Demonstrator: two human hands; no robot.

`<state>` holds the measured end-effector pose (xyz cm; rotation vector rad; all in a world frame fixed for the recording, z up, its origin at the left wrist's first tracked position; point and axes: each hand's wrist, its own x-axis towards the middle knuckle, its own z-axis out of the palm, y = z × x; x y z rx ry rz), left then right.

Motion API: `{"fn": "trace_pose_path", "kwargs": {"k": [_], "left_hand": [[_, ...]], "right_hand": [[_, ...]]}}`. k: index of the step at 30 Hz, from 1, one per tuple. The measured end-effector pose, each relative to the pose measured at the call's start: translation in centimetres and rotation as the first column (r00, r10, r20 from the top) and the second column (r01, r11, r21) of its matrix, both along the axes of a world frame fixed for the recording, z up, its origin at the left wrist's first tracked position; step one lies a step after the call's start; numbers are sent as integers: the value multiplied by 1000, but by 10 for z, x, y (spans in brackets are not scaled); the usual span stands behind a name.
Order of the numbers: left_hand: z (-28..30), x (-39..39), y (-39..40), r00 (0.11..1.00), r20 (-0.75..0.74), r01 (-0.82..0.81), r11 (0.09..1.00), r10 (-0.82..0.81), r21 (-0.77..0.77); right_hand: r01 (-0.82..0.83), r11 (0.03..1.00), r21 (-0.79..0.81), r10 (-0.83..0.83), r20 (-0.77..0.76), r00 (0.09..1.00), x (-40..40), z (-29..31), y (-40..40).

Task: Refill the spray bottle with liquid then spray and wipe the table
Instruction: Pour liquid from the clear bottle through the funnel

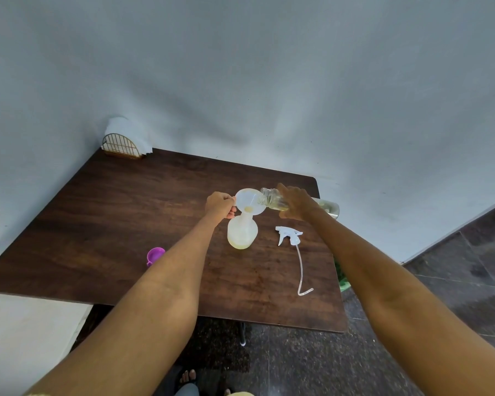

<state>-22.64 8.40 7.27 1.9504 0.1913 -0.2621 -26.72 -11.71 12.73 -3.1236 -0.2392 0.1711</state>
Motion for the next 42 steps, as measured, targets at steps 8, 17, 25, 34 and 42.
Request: {"fn": "trace_pose_path", "kwargs": {"k": [8, 17, 25, 34, 42], "left_hand": [[1, -1, 0, 1000, 12, 4, 1000, -4, -5], [2, -2, 0, 1000, 0, -3, 1000, 3, -13], [3, -4, 1, 1000, -8, 3, 1000, -3, -21], [4, -4, 2, 1000, -16, 13, 998, -13, -56], [3, -6, 2, 1000, -1, 17, 999, -17, -41]], "right_hand": [[1, 1000, -5, -1, 3, 1000, 0, 0, 1], [7, 1000, -6, -7, 6, 1000, 0, -2, 1], [-1, 1000, -9, 1, 18, 1000, -1, -4, 0], [-5, 1000, -17, 6, 21, 1000, 0, -3, 0], [1, 1000, -15, -1, 18, 1000, 0, -5, 0]]}}
